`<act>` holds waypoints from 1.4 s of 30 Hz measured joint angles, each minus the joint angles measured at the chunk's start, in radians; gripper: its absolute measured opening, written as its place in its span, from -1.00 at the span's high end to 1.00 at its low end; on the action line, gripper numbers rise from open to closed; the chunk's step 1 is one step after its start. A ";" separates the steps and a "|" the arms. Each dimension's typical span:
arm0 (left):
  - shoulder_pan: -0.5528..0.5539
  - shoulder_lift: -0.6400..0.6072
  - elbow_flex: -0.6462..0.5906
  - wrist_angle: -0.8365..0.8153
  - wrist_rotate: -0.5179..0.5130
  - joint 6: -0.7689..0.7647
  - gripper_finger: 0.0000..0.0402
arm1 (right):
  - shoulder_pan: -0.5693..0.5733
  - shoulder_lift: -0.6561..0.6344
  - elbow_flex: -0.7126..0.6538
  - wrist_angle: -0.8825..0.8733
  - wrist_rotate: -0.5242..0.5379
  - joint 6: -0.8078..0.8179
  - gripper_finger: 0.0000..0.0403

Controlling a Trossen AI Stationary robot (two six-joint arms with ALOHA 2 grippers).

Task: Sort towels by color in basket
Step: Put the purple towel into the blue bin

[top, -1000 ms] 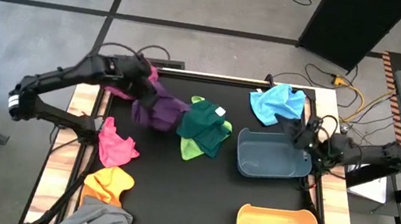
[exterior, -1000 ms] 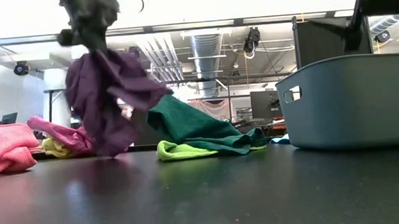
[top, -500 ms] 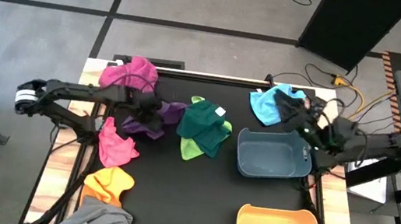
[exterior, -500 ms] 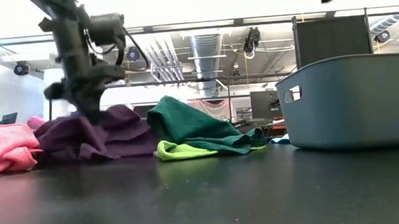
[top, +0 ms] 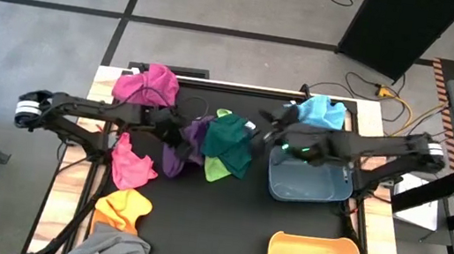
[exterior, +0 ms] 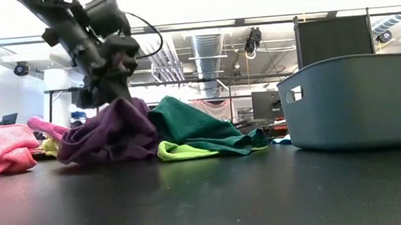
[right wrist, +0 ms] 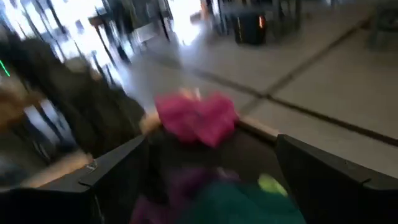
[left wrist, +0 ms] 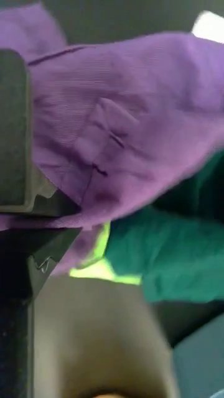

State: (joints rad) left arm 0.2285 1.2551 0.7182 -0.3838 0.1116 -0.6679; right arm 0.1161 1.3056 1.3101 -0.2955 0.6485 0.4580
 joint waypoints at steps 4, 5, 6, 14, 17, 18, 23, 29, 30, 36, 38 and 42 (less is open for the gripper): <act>-0.043 -0.025 0.036 -0.024 0.110 0.107 1.00 | 0.002 0.109 0.108 -0.130 -0.126 -0.034 -0.70; -0.058 -0.032 0.042 -0.022 0.148 0.125 1.00 | 0.002 0.129 0.127 -0.134 -0.141 -0.049 -0.70; -0.073 -0.037 0.047 -0.020 0.185 0.132 1.00 | 0.001 0.149 0.144 -0.136 -0.148 -0.066 -0.69; -0.266 -0.026 0.041 0.030 0.149 0.136 1.00 | 0.004 0.292 0.207 -0.189 -0.197 -0.151 -0.62; -0.347 -0.011 0.038 0.098 0.061 0.133 1.00 | 0.009 0.304 0.230 -0.240 -0.306 -0.066 -0.57; -0.376 -0.004 0.038 0.125 0.019 0.133 1.00 | 0.018 0.306 0.236 -0.254 -0.331 -0.048 -0.55; -0.481 0.048 0.037 0.263 -0.150 0.137 0.93 | 0.108 0.297 0.240 -0.342 -0.342 0.030 -0.48; -0.530 0.141 0.036 0.430 -0.111 0.103 0.56 | 0.220 0.353 0.227 -0.410 -0.339 0.064 -0.53; -0.539 0.149 0.037 0.436 -0.086 0.091 0.49 | 0.235 0.369 0.227 -0.405 -0.337 0.057 -0.55; -0.575 0.156 0.138 0.140 -0.046 -0.064 0.27 | 0.265 0.488 0.228 -0.381 -0.335 0.016 -0.64; -0.597 0.140 0.200 -0.009 -0.106 -0.090 0.26 | 0.262 0.530 0.227 -0.346 -0.334 0.016 -0.66; -0.653 0.120 0.354 -0.319 -0.259 -0.140 0.26 | 0.256 0.595 0.266 -0.326 -0.334 0.057 -0.66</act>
State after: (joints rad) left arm -0.4241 1.3750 1.0722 -0.7033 -0.1474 -0.8077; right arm 0.3720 1.9005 1.5764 -0.6220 0.3144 0.5152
